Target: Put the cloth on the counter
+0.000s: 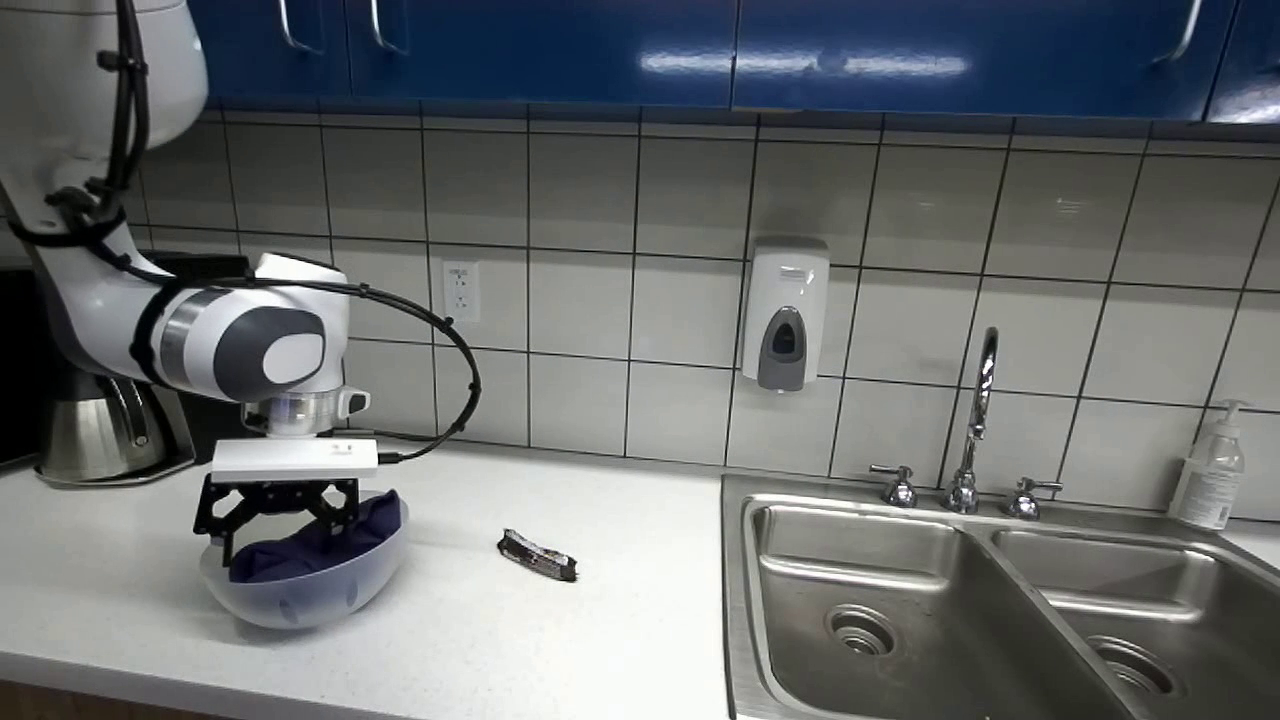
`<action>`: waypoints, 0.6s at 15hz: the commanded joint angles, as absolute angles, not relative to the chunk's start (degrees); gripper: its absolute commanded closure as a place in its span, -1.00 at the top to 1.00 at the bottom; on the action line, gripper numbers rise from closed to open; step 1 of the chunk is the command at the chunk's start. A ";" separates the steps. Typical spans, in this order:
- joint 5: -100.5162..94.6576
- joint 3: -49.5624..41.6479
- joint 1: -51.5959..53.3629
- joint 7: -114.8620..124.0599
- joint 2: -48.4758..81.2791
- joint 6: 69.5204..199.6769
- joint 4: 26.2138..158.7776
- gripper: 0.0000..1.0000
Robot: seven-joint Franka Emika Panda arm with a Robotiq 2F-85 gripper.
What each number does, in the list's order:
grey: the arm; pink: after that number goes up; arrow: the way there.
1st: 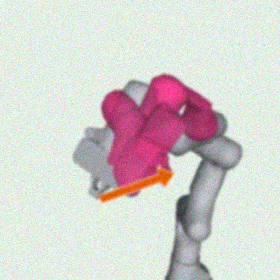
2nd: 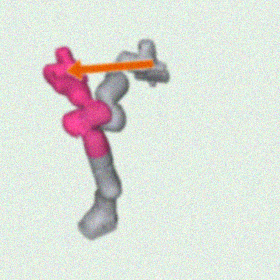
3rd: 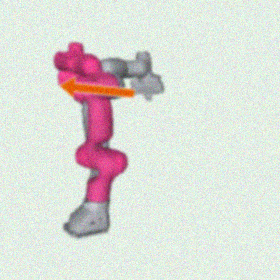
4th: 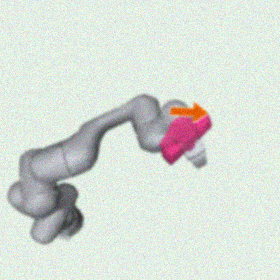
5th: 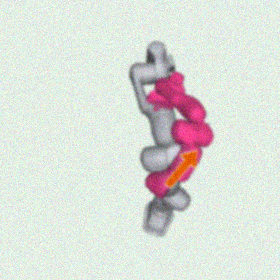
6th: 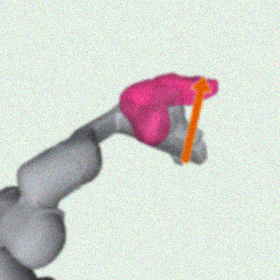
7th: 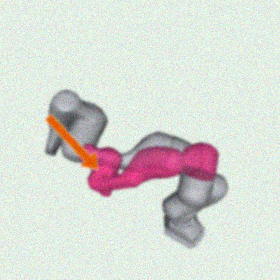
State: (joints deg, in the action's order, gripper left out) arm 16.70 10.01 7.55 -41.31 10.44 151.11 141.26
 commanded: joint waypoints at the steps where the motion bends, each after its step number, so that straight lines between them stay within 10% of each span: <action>1: 16.62 11.77 4.88 -44.57 11.64 152.34 140.49 1.00; 3: 16.15 11.60 4.32 -45.04 11.84 152.31 140.24 1.00; 4: 16.16 11.57 4.03 -45.42 11.92 152.33 140.13 0.50; 9: 16.57 11.67 3.08 -46.58 11.68 152.35 140.08 -0.16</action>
